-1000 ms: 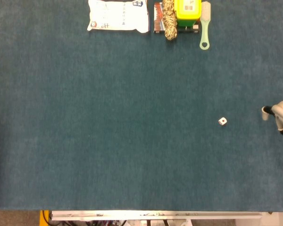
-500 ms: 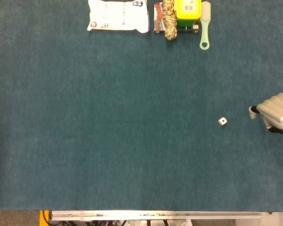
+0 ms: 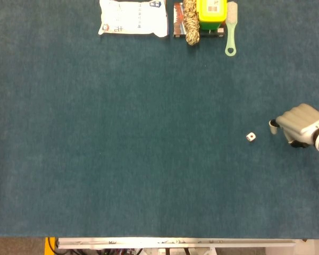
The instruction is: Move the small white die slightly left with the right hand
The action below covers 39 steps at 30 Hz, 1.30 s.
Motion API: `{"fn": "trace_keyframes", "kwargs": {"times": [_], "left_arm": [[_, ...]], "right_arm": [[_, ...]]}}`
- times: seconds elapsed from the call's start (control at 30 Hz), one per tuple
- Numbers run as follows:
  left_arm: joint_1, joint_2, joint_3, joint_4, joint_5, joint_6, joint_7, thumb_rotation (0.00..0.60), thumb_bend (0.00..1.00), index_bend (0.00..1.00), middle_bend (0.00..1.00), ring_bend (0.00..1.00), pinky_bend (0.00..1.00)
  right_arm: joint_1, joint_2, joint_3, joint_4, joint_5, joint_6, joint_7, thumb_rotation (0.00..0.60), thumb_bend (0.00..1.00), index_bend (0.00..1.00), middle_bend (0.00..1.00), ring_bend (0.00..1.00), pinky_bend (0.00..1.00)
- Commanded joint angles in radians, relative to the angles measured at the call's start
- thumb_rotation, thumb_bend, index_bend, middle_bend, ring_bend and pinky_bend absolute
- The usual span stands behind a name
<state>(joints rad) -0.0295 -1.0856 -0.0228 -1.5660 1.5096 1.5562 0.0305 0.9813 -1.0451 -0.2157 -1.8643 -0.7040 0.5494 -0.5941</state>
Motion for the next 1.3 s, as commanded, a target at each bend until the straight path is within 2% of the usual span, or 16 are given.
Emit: {"fn": "trace_keyframes", "kwargs": {"times": [0.03, 0.63, 1.3], "left_arm": [[0.003, 0.003, 0.003, 0.015, 0.002, 0.0, -0.015, 0.6, 0.01, 0.54, 0.29, 0.12, 0.13], [0.022, 0.002, 0.01, 0.102, 0.005, 0.005, -0.098, 0.6, 0.01, 0.54, 0.29, 0.12, 0.13], [0.044, 0.014, 0.002, 0.102, -0.012, 0.021, -0.128, 0.6, 0.01, 0.54, 0.29, 0.12, 0.13]], "right_arm": [[0.016, -0.01, -0.01, -0.002, 0.011, 0.012, 0.003, 0.6, 1.0, 0.32, 0.88, 0.95, 1.0], [0.117, -0.081, -0.06, -0.013, 0.095, 0.085, -0.011, 0.6, 1.0, 0.32, 0.88, 0.95, 1.0], [0.167, -0.141, -0.09, 0.008, 0.121, 0.096, 0.011, 0.6, 1.0, 0.32, 0.88, 0.95, 1.0]]}}
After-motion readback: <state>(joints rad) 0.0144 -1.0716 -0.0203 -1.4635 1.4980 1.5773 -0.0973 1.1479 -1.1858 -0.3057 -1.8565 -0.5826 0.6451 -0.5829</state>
